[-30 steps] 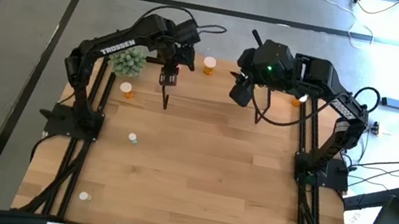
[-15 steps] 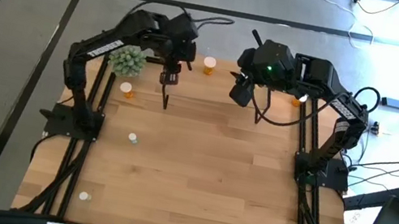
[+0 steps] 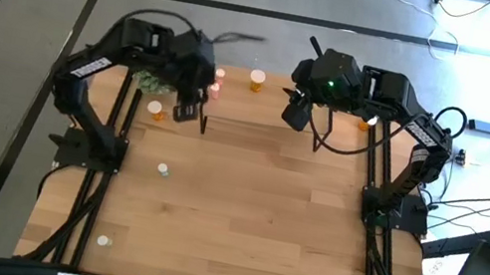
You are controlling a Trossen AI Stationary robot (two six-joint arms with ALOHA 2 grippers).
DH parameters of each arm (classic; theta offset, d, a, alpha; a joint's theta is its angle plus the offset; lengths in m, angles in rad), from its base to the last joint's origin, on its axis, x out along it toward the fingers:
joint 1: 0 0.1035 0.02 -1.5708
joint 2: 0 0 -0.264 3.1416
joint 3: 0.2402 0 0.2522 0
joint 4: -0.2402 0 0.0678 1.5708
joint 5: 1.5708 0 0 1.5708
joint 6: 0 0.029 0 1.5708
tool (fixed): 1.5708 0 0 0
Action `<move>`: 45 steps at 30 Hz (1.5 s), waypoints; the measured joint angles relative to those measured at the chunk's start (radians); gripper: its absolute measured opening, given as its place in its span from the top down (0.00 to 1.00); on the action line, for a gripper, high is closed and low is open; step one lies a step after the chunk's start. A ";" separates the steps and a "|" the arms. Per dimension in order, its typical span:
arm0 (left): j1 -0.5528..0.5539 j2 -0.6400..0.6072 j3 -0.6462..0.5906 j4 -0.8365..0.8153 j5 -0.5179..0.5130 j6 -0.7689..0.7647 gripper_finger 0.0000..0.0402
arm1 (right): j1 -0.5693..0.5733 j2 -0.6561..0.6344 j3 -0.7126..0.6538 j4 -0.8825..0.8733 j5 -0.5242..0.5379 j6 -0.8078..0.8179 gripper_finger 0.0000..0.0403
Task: Pick and place medicine bottles onto shelf by color
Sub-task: Put the right orange medicine bottle on the shelf, aligned with the other orange medicine bottle
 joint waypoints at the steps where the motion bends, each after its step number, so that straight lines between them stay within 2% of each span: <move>1: -0.021 -0.005 -0.006 -0.005 0.001 -0.030 0.63 | 0.000 0.000 0.000 0.000 0.000 0.001 0.53; 10: -0.187 -0.009 -0.003 -0.005 -0.018 -0.383 0.63 | 0.000 0.000 0.000 0.070 -0.014 0.050 0.53; 17: -0.288 -0.009 -0.003 -0.005 -0.064 -0.547 0.63 | -0.001 0.000 0.000 0.006 -0.111 0.008 0.53; 24: -0.335 -0.009 -0.003 -0.005 -0.107 -0.572 0.63 | 0.000 0.000 0.000 -0.270 -0.260 0.023 0.53; 28: -0.341 -0.009 -0.003 -0.005 -0.147 -0.565 0.63 | 0.000 -0.007 -0.005 -0.272 -0.347 0.164 0.53; 32: -0.341 -0.009 -0.003 -0.005 -0.152 -0.521 0.63 | 0.000 -0.034 -0.007 -0.272 -0.485 0.223 0.53; 34: -0.342 -0.009 -0.003 -0.005 -0.151 -0.511 0.63 | 0.010 -0.054 -0.008 -0.273 -0.515 0.246 0.53; 36: -0.342 -0.009 -0.003 -0.005 -0.152 -0.492 0.63 | 0.023 -0.081 -0.008 -0.272 -0.496 0.242 0.53; 39: -0.342 -0.009 -0.003 -0.005 -0.152 -0.472 0.63 | 0.051 -0.136 -0.008 -0.272 -0.413 0.277 0.53; 45: -0.341 -0.009 -0.003 -0.005 -0.192 -0.463 0.63 | 0.083 -0.232 -0.008 -0.273 -0.049 0.469 0.53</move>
